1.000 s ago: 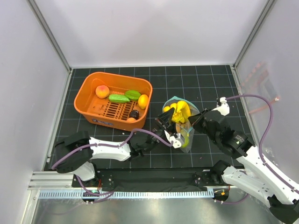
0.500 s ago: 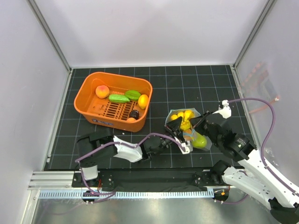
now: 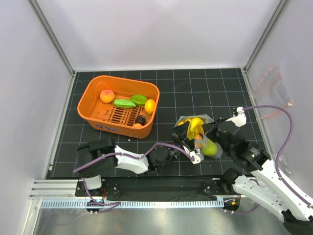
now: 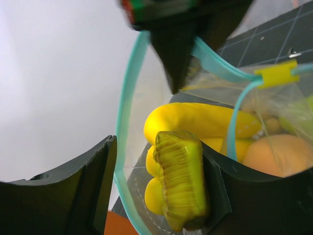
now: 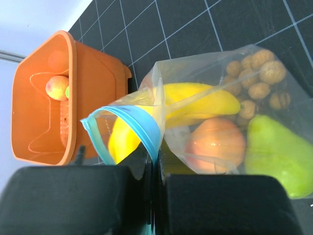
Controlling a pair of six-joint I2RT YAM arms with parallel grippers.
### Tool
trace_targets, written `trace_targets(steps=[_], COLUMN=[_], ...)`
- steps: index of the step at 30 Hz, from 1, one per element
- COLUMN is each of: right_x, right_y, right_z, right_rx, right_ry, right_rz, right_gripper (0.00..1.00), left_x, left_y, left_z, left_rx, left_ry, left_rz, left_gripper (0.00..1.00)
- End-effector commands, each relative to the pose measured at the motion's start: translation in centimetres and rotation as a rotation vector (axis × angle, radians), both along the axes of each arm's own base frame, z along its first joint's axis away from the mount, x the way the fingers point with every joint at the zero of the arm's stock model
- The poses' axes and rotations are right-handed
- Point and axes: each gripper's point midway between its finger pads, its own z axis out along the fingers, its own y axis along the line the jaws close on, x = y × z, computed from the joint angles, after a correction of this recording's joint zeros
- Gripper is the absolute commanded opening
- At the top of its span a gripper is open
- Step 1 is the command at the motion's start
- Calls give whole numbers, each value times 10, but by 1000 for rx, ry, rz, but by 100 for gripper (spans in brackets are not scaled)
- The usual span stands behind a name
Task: Place the food in the zip-top bag and seal the zipper
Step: Place the fake fruit in the zipper food storage bag.
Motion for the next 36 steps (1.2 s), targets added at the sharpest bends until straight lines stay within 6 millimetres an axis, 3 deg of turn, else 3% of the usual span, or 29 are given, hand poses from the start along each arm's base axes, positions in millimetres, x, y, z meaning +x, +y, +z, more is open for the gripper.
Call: trace_targets(steps=[1, 4, 8, 9, 12, 14, 20, 22, 23, 24, 30, 33, 34, 36], right_x=[7, 7, 6, 6, 6, 7, 7, 7, 6, 6, 7, 7, 7, 8], right_y=[-5, -7, -10, -10, -12, -14, -14, -14, -14, -14, -8, -6, -6, -3], right_z=[13, 10, 8, 8, 7, 6, 7, 9, 8, 9, 10, 8, 8, 7], right_rx=[18, 9, -2, -3, -17, -25, -39, -48, -53, -62, -72, -91, -96, -100], right_ry=[-54, -52, -54, -56, -57, -58, -62, -68, -68, -70, -79, -72, -72, -67], right_rz=[-49, -53, -57, -58, -64, -71, -61, -52, -48, -44, -1, 14, 20, 29], right_gripper=[1, 1, 1, 1, 1, 1, 1, 1, 1, 1, 1, 1, 1, 1], left_x=[-5, -8, -15, -16, -23, -28, -25, -19, -20, -20, -19, -19, -18, -11], left_y=[26, 26, 26, 22, 20, 21, 44, 51, 58, 58, 65, 59, 57, 53], left_z=[79, 81, 77, 63, 62, 52, 75, 87, 72, 86, 63, 52, 38, 32], left_rx=[-307, -269, -190, -106, -51, 2, -130, -229, -166, -211, -293, -282, -244, -236], left_ry=[-7, 37, 101, 135, 233, 302, 421, 567, 640, 692, 901, 966, 986, 1019], left_rz=[-2, -26, -67, -71, -102, -116, -54, -16, 22, 21, 131, 126, 147, 161], left_gripper=[59, 56, 61, 61, 62, 64, 68, 65, 65, 66, 73, 65, 65, 64])
